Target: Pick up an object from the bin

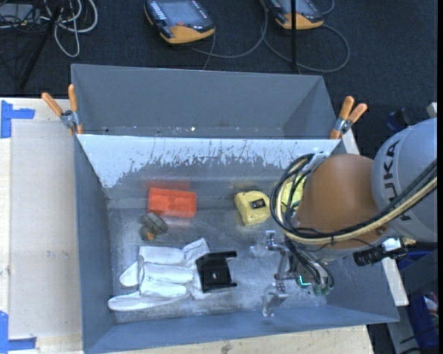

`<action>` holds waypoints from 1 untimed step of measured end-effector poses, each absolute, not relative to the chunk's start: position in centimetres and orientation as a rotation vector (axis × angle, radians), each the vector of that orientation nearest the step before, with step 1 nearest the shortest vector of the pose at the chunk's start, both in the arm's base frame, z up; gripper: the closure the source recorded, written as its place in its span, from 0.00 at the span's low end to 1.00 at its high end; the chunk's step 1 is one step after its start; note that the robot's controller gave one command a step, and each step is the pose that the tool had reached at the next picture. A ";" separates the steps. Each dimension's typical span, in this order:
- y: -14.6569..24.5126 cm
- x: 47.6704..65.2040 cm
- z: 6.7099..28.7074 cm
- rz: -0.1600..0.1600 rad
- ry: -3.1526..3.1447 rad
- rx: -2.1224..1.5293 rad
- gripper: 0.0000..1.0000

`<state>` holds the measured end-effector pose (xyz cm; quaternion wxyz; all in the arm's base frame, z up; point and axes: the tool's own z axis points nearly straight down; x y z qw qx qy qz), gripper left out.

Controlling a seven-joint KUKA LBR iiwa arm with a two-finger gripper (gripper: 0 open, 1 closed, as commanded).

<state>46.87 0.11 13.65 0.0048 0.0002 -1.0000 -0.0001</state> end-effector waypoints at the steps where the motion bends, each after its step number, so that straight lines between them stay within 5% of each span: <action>1: 0.1 47.1 13.9 0.000 -3.139 0.001 0.00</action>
Offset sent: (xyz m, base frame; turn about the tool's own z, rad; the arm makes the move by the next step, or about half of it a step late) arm 0.0703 0.0806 -0.0255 -0.2167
